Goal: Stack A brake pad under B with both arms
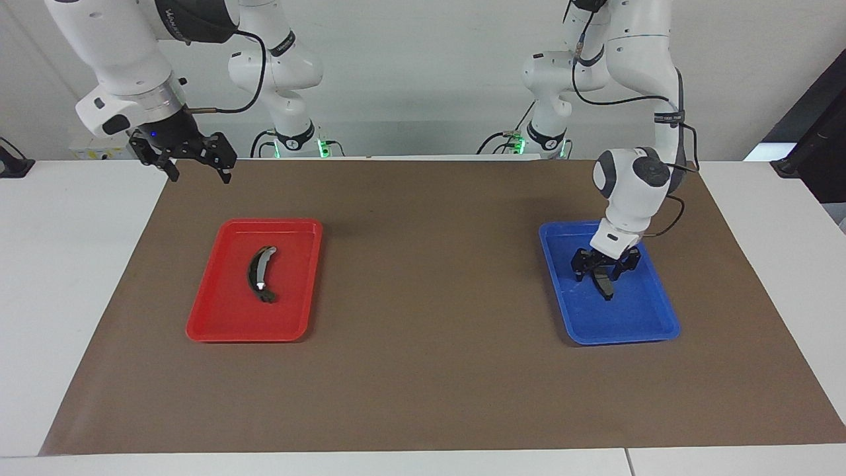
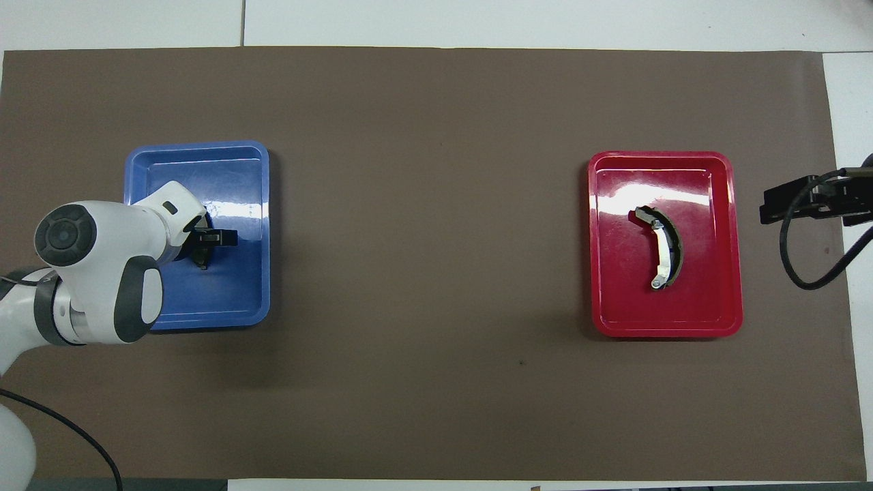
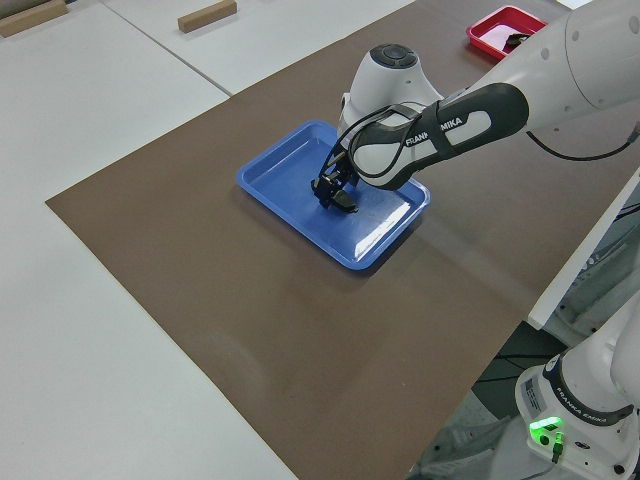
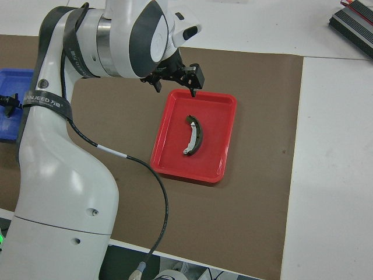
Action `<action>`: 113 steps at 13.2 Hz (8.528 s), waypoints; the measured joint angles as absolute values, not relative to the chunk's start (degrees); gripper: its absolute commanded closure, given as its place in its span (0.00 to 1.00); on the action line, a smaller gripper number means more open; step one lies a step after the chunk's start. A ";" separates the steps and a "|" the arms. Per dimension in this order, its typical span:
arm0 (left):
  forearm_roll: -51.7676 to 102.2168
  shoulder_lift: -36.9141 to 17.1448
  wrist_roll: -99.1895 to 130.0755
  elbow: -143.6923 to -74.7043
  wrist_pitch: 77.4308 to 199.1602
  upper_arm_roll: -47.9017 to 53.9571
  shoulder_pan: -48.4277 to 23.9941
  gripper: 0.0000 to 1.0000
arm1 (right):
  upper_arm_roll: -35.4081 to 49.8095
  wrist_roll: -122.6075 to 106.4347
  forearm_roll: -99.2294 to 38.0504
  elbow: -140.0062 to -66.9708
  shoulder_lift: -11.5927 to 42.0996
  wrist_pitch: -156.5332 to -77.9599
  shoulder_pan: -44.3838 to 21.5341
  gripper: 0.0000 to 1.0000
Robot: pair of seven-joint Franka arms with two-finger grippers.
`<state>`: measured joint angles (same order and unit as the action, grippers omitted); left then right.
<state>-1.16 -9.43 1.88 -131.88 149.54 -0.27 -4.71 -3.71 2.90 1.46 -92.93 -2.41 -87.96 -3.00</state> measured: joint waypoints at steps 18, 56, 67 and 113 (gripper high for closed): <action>-1.02 -10.21 25.77 -123.87 146.30 0.87 -26.21 0.97 | -3.75 2.92 1.38 -103.62 -4.60 -101.80 -2.91 0.00; -0.89 0.58 -1.67 -93.27 88.79 -0.79 -0.11 0.00 | -3.68 -1.82 -1.43 -122.08 10.20 -125.78 -2.86 1.00; -0.88 -0.17 -1.68 -94.07 88.29 -0.49 -0.23 0.00 | -2.92 30.96 -1.58 -106.20 12.82 -113.03 -27.60 1.00; -0.87 -0.17 -1.68 -94.07 88.07 -0.61 0.18 0.00 | -3.35 40.32 1.59 -100.90 15.97 -123.26 -30.97 0.00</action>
<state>-0.87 -0.17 -1.68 -94.07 88.07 -0.61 0.18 -3.35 40.32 1.59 -100.90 15.97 -123.26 -30.97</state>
